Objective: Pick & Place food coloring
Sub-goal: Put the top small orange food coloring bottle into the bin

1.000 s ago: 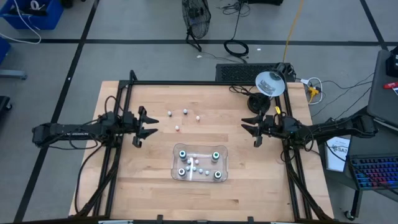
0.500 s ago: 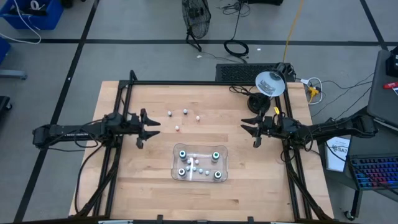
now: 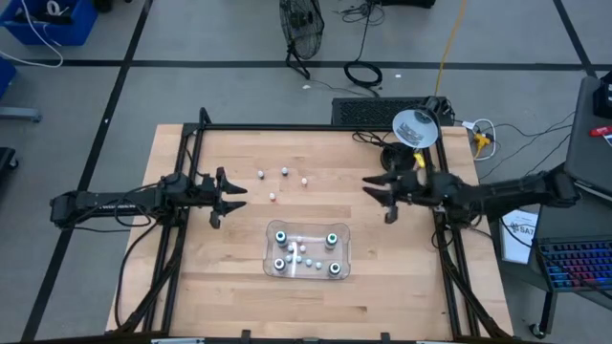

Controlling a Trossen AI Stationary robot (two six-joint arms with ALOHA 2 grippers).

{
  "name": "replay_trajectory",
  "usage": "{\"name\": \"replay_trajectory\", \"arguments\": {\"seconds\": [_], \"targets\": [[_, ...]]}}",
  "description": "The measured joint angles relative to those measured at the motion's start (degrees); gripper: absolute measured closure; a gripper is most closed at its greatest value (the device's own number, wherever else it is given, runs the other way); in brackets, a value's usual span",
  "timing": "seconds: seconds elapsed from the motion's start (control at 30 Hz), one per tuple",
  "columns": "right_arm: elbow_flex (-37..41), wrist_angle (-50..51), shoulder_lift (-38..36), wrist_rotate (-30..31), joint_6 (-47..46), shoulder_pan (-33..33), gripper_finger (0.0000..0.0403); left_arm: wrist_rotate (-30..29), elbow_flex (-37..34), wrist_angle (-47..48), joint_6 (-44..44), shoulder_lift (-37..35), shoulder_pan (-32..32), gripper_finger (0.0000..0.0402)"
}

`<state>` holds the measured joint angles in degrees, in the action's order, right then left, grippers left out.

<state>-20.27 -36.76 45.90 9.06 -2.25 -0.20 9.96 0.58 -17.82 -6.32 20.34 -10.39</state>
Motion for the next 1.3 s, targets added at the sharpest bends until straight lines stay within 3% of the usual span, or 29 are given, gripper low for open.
{"name": "replay_trajectory", "arguments": {"seconds": [0.17,0.33,0.5,0.7,0.87,1.3], "targets": [[-27.98,30.23,19.13,5.34,1.2,-0.43,0.0298,-0.03,0.0,0.0,-0.03,-0.02,0.0,0.0215],[-57.37,62.57,40.14,5.74,4.48,-5.72,0.0298,0.04,0.0,-0.21,-0.04,-0.02,0.02,0.0215],[-73.58,77.34,57.2,0.21,9.52,-8.62,0.0284,0.0,0.0,-0.31,-0.06,-0.02,0.0,0.0215],[-75.78,74.72,66.92,-0.05,13.45,-10.1,0.0233,0.01,0.0,-0.35,-0.01,-0.02,0.02,0.0215],[-75.98,73.22,70.72,-0.14,13.35,-10.83,0.0204,0.0,0.0,-0.39,0.01,-0.02,0.0,0.0215],[-75.82,69.59,76.9,-0.57,14.58,-11.72,0.0195,0.0,0.02,-0.39,-0.07,-0.02,0.02,0.0215]]}}
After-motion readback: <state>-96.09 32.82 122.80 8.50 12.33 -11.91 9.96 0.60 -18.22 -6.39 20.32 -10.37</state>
